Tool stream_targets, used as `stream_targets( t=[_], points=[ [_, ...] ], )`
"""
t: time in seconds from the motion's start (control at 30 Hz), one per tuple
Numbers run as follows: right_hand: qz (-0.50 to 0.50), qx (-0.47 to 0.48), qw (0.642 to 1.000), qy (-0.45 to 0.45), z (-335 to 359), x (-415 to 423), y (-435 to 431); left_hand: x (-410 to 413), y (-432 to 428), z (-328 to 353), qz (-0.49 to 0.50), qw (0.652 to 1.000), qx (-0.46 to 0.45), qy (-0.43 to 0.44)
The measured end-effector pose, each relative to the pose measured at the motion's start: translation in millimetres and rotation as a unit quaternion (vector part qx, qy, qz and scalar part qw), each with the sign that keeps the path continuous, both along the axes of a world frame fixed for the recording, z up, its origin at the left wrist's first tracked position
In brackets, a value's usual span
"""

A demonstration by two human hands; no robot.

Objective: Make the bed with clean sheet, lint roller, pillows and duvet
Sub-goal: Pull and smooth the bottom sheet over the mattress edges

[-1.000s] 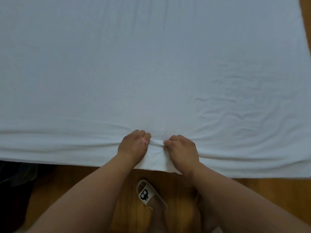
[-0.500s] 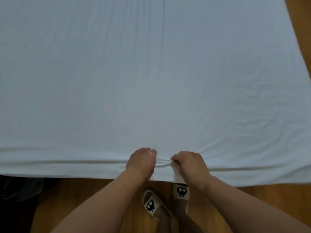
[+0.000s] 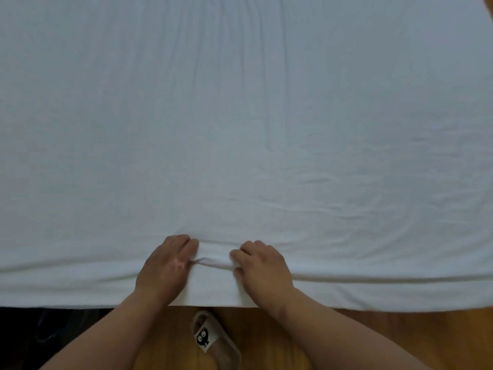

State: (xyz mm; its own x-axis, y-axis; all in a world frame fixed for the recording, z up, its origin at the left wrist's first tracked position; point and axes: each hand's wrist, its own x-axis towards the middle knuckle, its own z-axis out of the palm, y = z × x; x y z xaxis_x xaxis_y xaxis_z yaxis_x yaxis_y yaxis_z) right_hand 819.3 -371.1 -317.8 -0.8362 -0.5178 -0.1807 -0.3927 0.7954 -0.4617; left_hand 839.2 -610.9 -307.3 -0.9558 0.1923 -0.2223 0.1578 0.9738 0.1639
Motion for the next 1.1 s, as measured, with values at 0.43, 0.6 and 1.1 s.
stream_targets(
  t=[0.43,0.6,1.1],
  points=[
    [-0.023,0.169,0.985,0.0,14.5,0.2,-94.4,-20.6,-28.7,-2.9,-0.084,0.994,-0.017,-0.068],
    [-0.011,0.17,0.984,-0.048,6.7,-9.5,-86.8,-36.6,-27.6,-4.9,-0.104,0.985,-0.053,-0.127],
    [-0.08,0.062,0.995,-0.013,-3.8,29.1,-87.3,-4.6,-55.4,1.7,-0.06,0.985,0.082,-0.136]
  ],
)
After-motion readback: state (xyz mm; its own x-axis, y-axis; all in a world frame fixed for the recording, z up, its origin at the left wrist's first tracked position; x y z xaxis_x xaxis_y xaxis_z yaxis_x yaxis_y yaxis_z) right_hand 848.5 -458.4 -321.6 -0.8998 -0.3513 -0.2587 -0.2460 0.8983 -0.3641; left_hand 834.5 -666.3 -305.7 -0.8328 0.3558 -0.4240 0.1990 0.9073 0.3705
